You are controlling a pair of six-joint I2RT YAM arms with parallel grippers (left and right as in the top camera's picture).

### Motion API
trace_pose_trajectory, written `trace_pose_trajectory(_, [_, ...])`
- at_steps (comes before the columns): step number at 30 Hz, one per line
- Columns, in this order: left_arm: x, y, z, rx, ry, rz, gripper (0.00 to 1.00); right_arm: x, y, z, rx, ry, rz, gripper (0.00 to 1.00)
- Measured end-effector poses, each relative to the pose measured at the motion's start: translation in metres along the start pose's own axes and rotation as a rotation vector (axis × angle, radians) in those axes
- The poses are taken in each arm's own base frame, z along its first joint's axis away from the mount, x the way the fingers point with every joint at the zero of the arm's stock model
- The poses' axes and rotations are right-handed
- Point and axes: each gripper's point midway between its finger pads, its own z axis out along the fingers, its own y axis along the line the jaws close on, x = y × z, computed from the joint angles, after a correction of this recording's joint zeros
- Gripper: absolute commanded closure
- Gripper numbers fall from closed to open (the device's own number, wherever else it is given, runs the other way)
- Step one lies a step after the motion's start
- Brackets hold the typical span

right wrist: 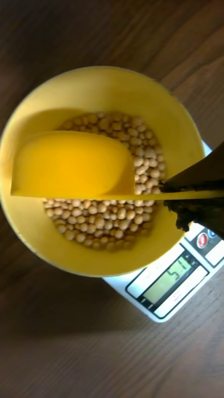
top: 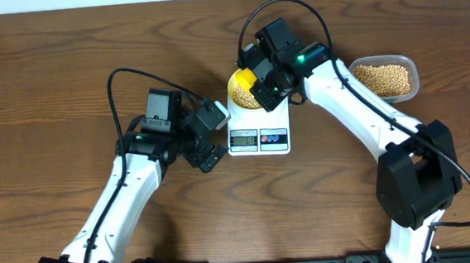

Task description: Scoop item into bowl and weigh 50g on scale

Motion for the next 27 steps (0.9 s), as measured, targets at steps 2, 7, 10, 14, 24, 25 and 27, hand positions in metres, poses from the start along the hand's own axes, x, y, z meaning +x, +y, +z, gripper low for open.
trace_pose_trajectory(2, [0.0001,-0.0001,0.0000,0.000,0.000,0.000,0.02,0.0022,-0.0004,0.0000,0.003,0.009,0.001,0.99])
trace_pose_trajectory(7, [0.0000,0.0000,0.0000,0.000,0.000,0.000,0.02,0.0030,-0.0014,0.0000,0.009,0.013,0.002,0.99])
trace_pose_trajectory(10, [0.0000,0.0000,0.0000,0.000,0.000,0.000,0.02,0.0050,-0.0010,-0.0001,0.007,0.021,0.003,0.99])
trace_pose_trajectory(14, [0.0000,0.0000,0.0000,0.000,0.000,0.000,0.02,0.0057,-0.0009,-0.0001,0.007,0.024,0.004,0.99])
trace_pose_trajectory(24, [0.0000,0.0000,0.0000,0.000,0.000,0.000,0.03,0.0071,-0.0006,0.0005,0.006,0.028,0.004,0.99])
trace_pose_trajectory(25, [0.0000,0.0000,0.0000,0.000,0.000,0.000,0.02,0.0073,-0.0004,0.0007,0.006,0.029,0.004,0.99])
trace_pose_trajectory(27, [0.0000,0.0000,0.0000,0.000,0.000,0.000,0.02,0.0077,0.0002,0.0010,0.006,0.031,0.002,0.99])
